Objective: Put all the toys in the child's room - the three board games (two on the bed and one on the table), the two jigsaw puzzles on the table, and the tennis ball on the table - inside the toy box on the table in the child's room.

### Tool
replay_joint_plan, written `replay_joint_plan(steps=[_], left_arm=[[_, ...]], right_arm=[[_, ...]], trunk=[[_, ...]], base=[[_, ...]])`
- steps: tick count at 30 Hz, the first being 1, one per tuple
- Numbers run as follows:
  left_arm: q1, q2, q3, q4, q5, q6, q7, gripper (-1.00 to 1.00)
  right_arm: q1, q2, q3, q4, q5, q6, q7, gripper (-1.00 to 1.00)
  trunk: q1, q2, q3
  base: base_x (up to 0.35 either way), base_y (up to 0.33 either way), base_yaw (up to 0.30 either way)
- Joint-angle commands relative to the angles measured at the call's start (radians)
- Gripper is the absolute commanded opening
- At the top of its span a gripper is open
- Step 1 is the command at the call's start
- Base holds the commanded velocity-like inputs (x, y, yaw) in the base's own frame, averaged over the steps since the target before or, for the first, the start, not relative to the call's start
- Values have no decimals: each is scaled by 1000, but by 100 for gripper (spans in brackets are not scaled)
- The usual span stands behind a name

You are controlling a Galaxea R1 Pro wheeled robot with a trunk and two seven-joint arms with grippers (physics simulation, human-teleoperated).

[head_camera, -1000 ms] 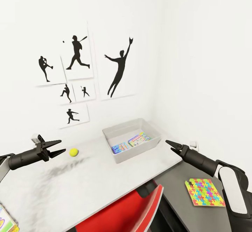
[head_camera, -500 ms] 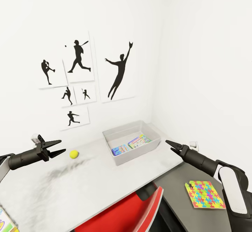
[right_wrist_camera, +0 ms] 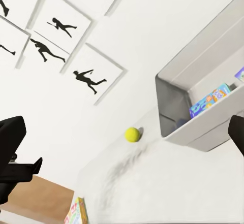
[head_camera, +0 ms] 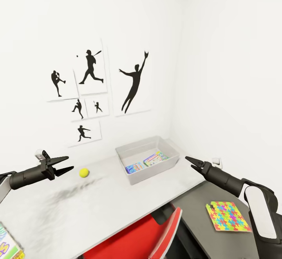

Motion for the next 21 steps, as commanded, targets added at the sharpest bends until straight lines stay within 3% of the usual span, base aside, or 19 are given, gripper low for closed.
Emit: replay_joint_plan(steps=[1,9,21], left_arm=[[-1,0,0,0,1,8,-2,100],[-1,0,0,0,1,8,-2,100],[-1,0,0,0,0,8,-2,100]], right_arm=[[-1,0,-1,0,9,4,10,100],[-1,0,-1,0,10,4,9,100],[-1,0,-1,0,9,3,7,100]], trunk=[[0,-1,0],[0,-1,13],[0,-1,33]], base=[[-95,16,0],[-75,4,0],[-274,9,0]])
